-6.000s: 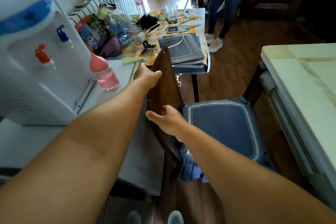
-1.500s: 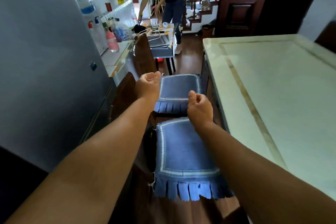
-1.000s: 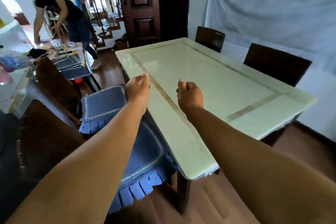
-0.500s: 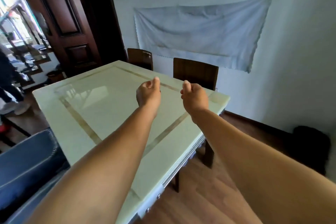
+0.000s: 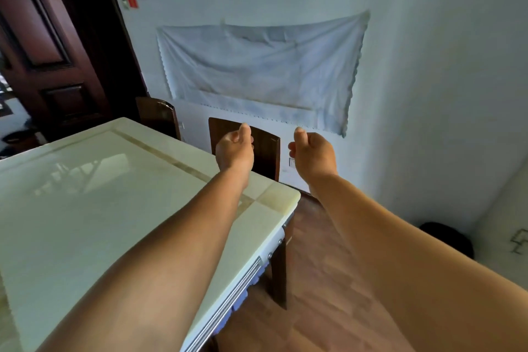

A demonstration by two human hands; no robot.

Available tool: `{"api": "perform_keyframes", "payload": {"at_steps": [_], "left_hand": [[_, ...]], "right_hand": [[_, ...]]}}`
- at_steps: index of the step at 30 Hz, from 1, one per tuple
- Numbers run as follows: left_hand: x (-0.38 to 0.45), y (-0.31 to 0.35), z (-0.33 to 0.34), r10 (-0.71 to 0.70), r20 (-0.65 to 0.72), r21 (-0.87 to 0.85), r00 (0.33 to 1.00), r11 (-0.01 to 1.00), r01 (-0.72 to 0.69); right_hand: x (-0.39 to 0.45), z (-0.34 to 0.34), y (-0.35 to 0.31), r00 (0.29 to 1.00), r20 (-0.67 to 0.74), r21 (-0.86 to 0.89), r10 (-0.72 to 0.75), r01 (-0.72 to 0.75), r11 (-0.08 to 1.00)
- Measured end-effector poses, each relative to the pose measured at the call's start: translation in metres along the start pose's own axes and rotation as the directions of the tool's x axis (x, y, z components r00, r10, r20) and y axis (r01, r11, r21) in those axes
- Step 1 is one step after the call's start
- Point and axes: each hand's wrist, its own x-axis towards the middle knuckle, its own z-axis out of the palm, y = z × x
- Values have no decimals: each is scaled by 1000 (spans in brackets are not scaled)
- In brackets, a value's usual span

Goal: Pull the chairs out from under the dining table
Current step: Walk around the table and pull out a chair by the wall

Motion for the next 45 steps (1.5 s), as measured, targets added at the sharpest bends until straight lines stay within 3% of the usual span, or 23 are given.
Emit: {"api": "perform_keyframes", "payload": {"at_steps": [13, 19, 29, 35, 45], "left_hand": [[210, -13, 149, 13, -12, 37, 1000, 999, -13], [292, -17, 189, 2, -43, 52, 999, 999, 0], [418, -55, 262, 35, -220, 148, 975, 989, -2], [482, -62, 306, -52, -455, 68, 889, 993, 93], [577, -71, 301, -23, -655, 118, 755, 984, 132]], "right_hand": [[240, 46, 24, 997, 68, -72, -22, 27, 997], [338, 73, 28, 996, 93, -23, -1, 3, 1000], [502, 147, 66, 959, 279, 9, -52, 52, 999], [610, 177, 80, 891, 445, 68, -89, 66, 996], [699, 271, 72, 744, 653, 145, -142, 62, 988]]}}
